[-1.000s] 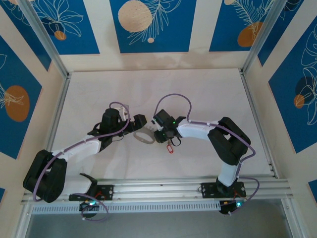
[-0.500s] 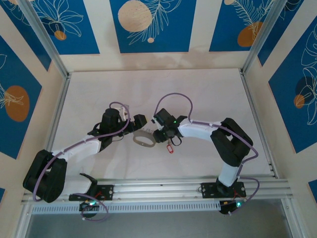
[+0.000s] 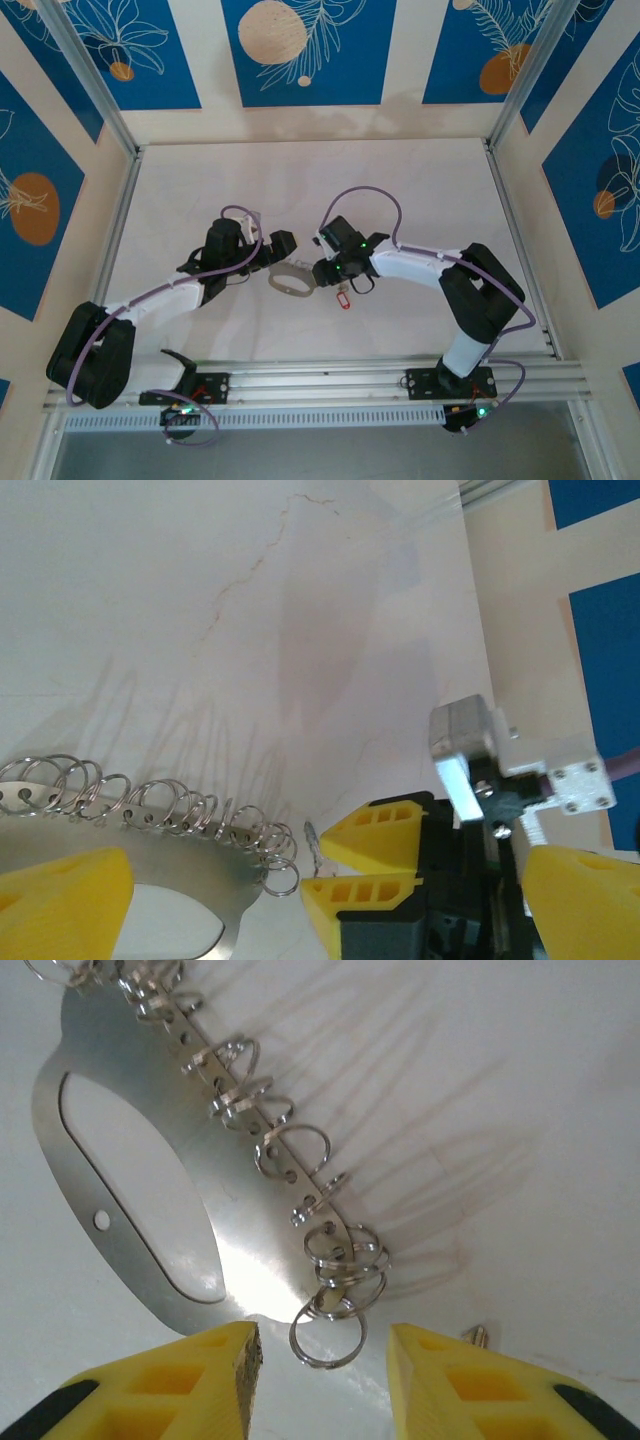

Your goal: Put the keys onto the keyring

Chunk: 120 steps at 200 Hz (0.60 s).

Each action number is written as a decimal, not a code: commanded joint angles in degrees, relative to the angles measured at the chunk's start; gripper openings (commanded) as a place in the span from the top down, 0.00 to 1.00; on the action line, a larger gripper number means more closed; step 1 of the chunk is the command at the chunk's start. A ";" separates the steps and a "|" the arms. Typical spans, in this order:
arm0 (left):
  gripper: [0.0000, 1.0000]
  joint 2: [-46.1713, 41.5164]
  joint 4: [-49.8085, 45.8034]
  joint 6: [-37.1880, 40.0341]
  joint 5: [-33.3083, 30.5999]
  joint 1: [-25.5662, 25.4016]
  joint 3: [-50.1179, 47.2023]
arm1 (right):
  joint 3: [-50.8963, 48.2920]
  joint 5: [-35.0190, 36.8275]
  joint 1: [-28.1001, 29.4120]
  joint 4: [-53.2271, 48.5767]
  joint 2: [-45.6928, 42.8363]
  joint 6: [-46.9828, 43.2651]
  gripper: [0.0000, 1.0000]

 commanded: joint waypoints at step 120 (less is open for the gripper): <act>0.17 8.90 -35.20 30.54 -13.66 -15.47 19.56 | -12.65 -2.94 -13.19 -2.95 -18.74 14.33 0.01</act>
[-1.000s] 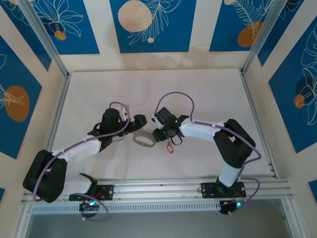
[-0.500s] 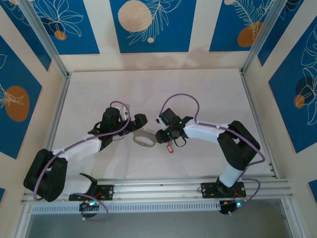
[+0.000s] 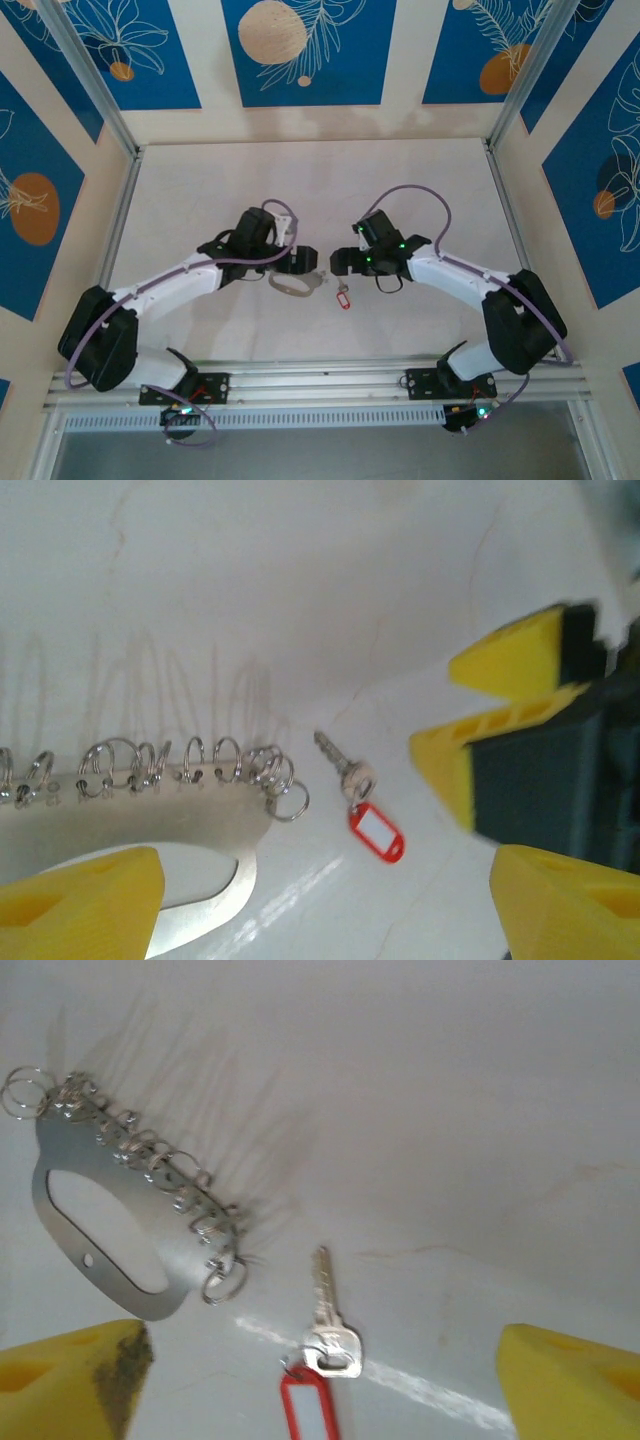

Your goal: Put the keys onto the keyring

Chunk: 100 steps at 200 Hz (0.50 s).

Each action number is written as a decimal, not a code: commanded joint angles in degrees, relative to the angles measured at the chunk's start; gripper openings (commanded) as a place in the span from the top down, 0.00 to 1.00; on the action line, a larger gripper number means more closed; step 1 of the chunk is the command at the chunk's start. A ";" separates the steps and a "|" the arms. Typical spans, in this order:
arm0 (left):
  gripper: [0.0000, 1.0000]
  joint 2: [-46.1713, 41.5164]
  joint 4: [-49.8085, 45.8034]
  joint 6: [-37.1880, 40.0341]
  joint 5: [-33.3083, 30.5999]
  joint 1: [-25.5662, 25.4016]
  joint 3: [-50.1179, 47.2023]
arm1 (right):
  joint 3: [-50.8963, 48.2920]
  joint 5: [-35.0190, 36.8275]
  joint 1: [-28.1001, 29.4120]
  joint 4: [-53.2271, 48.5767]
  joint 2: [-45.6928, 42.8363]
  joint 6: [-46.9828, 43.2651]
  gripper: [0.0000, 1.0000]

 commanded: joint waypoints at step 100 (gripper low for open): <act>0.37 20.63 -18.74 20.34 -21.48 -14.85 16.94 | -9.14 0.13 -10.86 -6.06 -12.21 6.44 0.01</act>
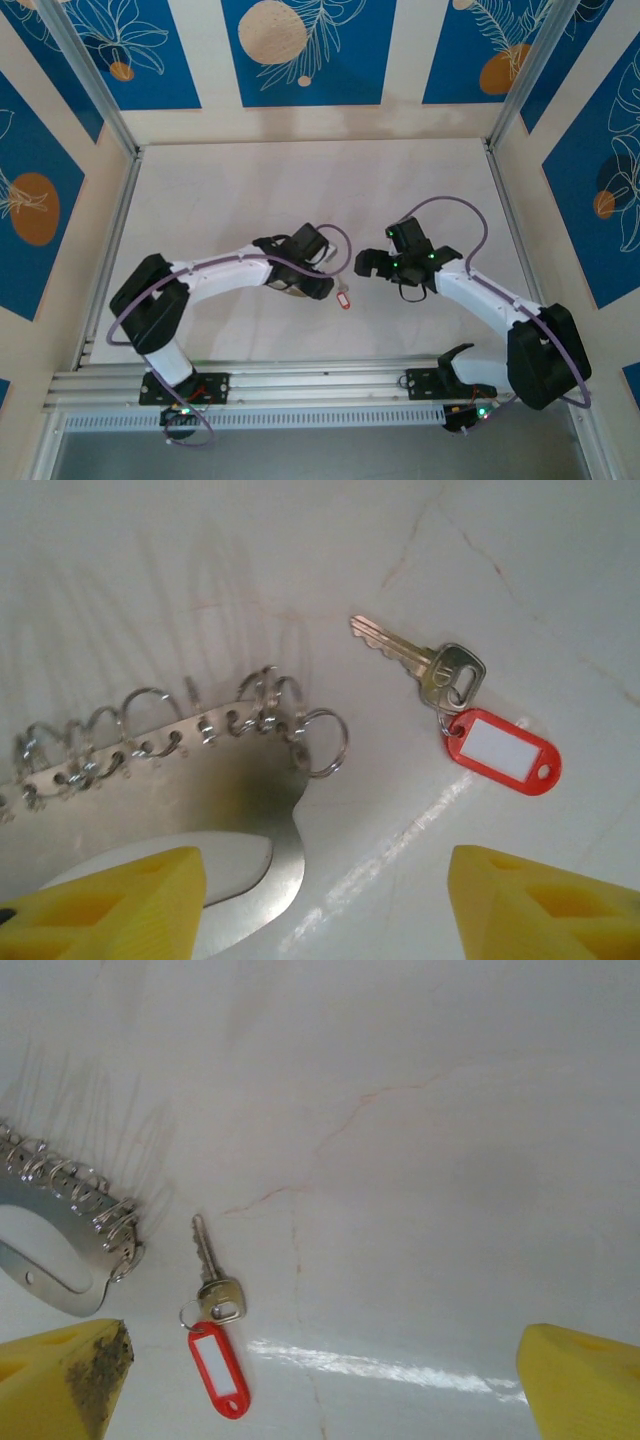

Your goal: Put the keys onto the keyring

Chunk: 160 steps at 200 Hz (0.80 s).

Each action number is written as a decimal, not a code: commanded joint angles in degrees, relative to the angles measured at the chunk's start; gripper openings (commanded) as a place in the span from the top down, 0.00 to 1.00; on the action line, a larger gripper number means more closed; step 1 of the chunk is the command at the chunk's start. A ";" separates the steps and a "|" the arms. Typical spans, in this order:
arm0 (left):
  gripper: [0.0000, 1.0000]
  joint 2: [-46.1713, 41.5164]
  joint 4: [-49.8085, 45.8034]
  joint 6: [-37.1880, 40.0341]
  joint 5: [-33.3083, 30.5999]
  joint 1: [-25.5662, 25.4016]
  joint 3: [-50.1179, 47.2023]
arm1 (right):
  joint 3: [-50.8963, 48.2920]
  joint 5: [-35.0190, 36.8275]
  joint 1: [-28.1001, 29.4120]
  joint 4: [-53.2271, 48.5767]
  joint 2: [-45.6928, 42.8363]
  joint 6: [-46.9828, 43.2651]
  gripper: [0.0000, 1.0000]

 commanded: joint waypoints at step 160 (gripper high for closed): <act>0.66 10.62 -1.70 5.10 -8.52 -3.67 8.25 | -9.30 -10.04 -7.24 6.90 -4.65 3.75 0.06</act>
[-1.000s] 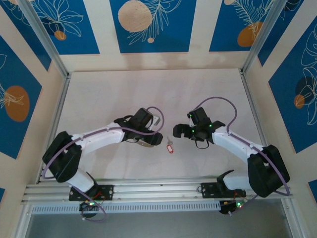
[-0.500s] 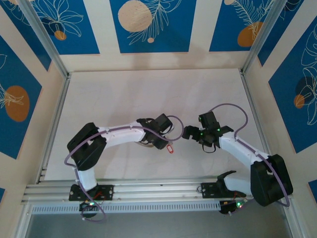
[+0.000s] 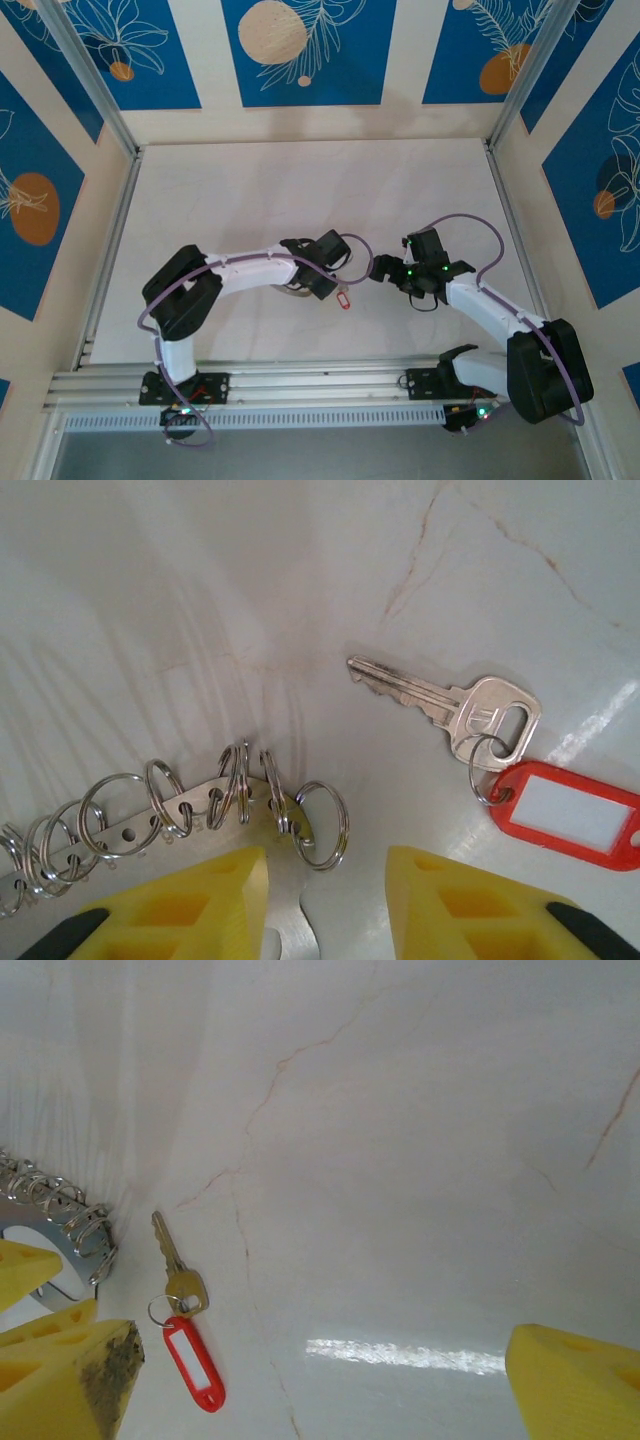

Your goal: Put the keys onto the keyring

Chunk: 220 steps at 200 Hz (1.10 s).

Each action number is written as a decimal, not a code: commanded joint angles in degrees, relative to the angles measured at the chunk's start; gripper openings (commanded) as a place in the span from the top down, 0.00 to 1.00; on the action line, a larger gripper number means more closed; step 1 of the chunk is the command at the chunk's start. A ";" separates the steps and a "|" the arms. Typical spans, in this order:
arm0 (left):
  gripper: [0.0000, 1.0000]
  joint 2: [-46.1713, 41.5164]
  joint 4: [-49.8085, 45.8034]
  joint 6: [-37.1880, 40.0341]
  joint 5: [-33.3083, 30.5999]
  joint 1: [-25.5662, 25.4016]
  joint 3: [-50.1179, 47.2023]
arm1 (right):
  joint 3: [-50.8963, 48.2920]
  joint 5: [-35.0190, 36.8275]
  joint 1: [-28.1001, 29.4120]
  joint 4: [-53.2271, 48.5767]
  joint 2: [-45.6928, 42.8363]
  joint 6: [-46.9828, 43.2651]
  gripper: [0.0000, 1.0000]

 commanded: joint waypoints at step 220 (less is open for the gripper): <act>0.77 4.22 1.95 1.14 -6.83 -0.27 2.74 | -0.44 -3.91 0.27 2.24 -1.37 0.30 0.08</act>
